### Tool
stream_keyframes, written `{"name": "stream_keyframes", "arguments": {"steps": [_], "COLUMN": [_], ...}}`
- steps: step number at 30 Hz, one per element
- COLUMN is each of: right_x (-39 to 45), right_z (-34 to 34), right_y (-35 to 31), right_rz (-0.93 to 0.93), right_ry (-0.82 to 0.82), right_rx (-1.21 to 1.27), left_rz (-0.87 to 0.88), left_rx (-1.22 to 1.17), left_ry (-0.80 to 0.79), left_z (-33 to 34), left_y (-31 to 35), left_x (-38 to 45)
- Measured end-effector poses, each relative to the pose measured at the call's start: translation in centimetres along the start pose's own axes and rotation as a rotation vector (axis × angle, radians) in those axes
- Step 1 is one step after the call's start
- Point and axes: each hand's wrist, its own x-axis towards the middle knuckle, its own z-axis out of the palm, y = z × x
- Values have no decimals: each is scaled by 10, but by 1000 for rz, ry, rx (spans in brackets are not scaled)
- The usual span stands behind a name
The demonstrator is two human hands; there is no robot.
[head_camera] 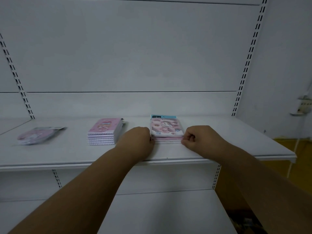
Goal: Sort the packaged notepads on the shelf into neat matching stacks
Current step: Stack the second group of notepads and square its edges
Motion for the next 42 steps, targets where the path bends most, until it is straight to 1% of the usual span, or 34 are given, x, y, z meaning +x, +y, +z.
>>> {"name": "stream_keyframes", "arguments": {"steps": [4,6,13,20,26,30,32,34,37,38,40,42], "right_x": [2,5,8,6,5,9,16,28,47,52,57,59], "right_z": [-6,-7,0,1,1,-6,-10,-11,-8,-6,-4,-1], "right_y": [3,3,3,3,3,4,2,0,-5,-6,-7,-7], "right_rz": [68,64,63,37,20,80,139,206,276,279,263,245], "right_ry": [-4,-5,11,30,15,-47,-78,-103,-131,-128,-128,-132], "right_rx": [134,136,150,110,104,185,250,291,247,214,162,127], "left_rz": [-29,-35,-4,28,64,-14,-98,-183,-201,-189,-216,-218], "left_rx": [-129,-176,-141,-112,-60,-189,-289,-318,-257,-226,-217,-165], "left_ry": [-21,-10,21,30,48,-17,-22,-88,-119,-136,-108,-122], "left_z": [-6,-9,-1,0,-1,-6,-11,-16,-20,-17,-13,-12], "left_y": [-6,-8,-9,-7,-6,-14,-14,-7,5,6,8,10], "left_x": [3,3,4,3,1,8,16,25,37,43,48,49]}}
